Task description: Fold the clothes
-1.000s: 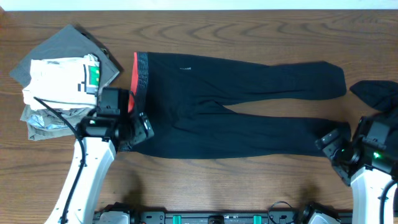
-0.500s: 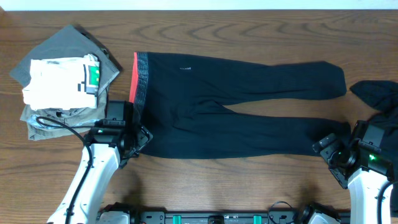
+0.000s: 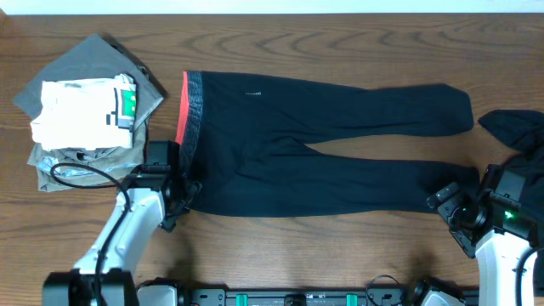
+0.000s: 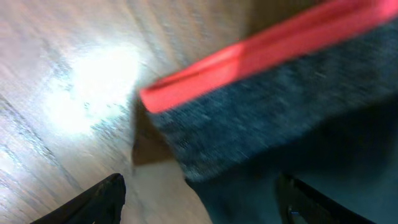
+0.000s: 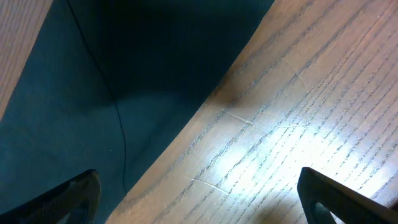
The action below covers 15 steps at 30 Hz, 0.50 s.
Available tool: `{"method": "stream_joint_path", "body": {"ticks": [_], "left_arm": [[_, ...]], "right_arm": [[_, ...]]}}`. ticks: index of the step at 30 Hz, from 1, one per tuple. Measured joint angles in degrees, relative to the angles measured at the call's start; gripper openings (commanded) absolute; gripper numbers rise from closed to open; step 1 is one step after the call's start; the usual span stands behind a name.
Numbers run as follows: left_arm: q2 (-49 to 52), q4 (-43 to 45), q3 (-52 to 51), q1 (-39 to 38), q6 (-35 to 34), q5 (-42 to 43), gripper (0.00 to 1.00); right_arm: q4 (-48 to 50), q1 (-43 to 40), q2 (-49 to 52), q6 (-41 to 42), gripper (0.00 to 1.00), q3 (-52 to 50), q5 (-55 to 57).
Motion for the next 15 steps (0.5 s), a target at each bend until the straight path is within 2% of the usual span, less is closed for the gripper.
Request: {"method": "stream_joint_path", "body": {"ticks": [4,12,13,15], "left_arm": [[2.8,2.8,0.0,1.0,-0.6,0.4,0.58],[4.1,6.3,0.1,1.0,3.0,1.1,0.1],[4.2,6.3,0.1,1.0,3.3,1.1,0.06],[4.2,6.2,0.1,1.0,4.4,1.6,0.06]], "right_arm": [[0.0,0.0,0.0,0.0,0.99,0.0,0.0],[0.0,0.0,0.0,0.0,0.99,0.0,0.0],[0.0,0.0,0.0,0.0,0.99,0.0,0.0],[0.0,0.0,0.0,0.0,0.99,0.0,0.0]]}}
